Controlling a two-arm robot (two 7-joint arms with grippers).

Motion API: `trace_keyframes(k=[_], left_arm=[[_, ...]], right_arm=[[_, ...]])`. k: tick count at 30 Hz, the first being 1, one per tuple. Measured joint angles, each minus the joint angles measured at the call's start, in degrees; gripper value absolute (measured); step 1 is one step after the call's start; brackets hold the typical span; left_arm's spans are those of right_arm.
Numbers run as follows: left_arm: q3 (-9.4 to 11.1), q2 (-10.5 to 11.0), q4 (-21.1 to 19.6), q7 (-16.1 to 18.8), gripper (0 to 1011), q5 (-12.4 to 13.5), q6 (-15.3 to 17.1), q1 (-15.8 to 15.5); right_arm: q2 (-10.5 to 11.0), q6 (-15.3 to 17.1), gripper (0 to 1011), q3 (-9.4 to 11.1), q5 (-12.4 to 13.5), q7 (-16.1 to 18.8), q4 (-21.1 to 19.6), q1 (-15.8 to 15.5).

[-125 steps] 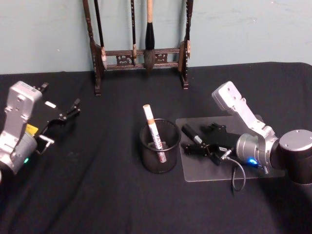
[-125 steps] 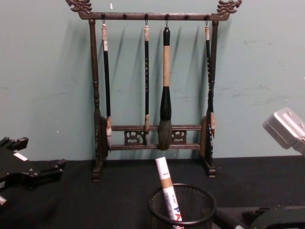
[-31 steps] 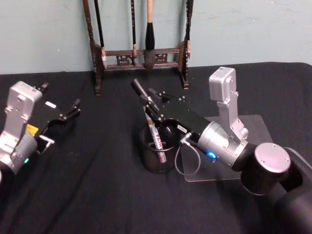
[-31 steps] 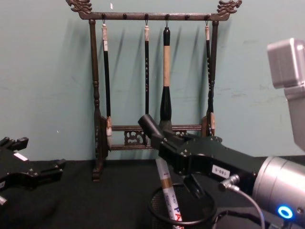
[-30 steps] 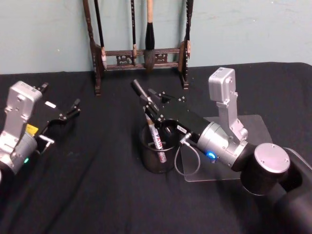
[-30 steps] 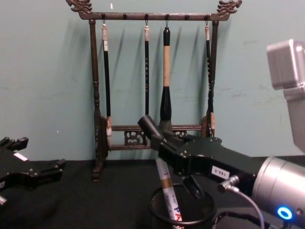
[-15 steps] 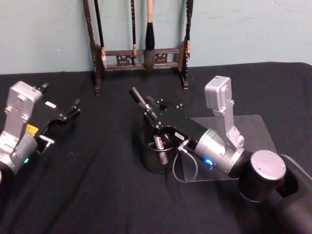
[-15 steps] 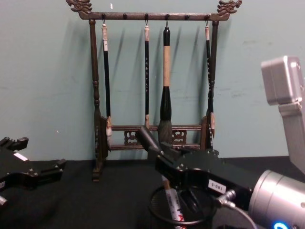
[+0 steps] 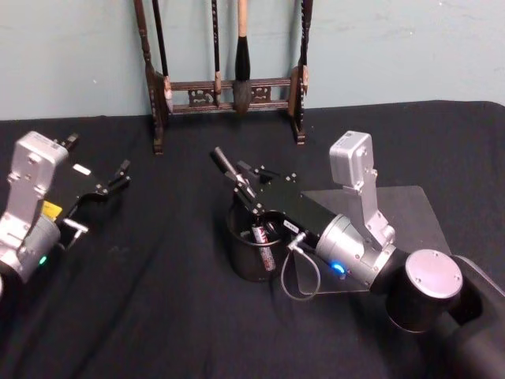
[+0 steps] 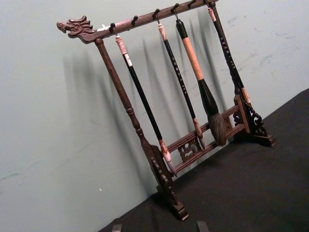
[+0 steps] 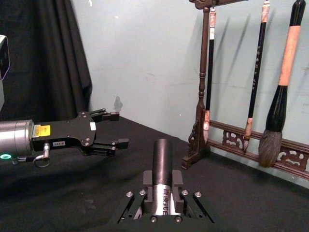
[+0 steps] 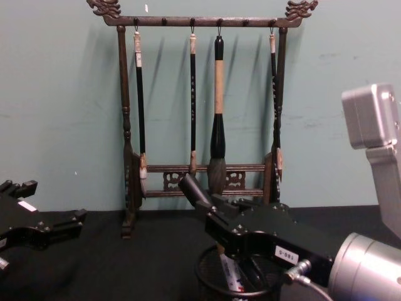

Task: Pick up the water-based marker from the table and place it into the pen holder.

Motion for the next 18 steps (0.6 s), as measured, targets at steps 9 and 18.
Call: trace_keyframes(k=[9, 18], left_arm=[[0.0, 0.0, 0.0, 0.0, 1001, 0.0, 0.0, 0.0], [0.0, 0.0, 0.0, 0.0, 1001, 0.0, 0.0, 0.0]], right_arm=[[0.0, 0.1, 238, 0.0, 0.1, 0.0, 0.0, 0.0], [0.0, 0.2, 503, 0.0, 0.2, 0.1, 0.0, 0.0]])
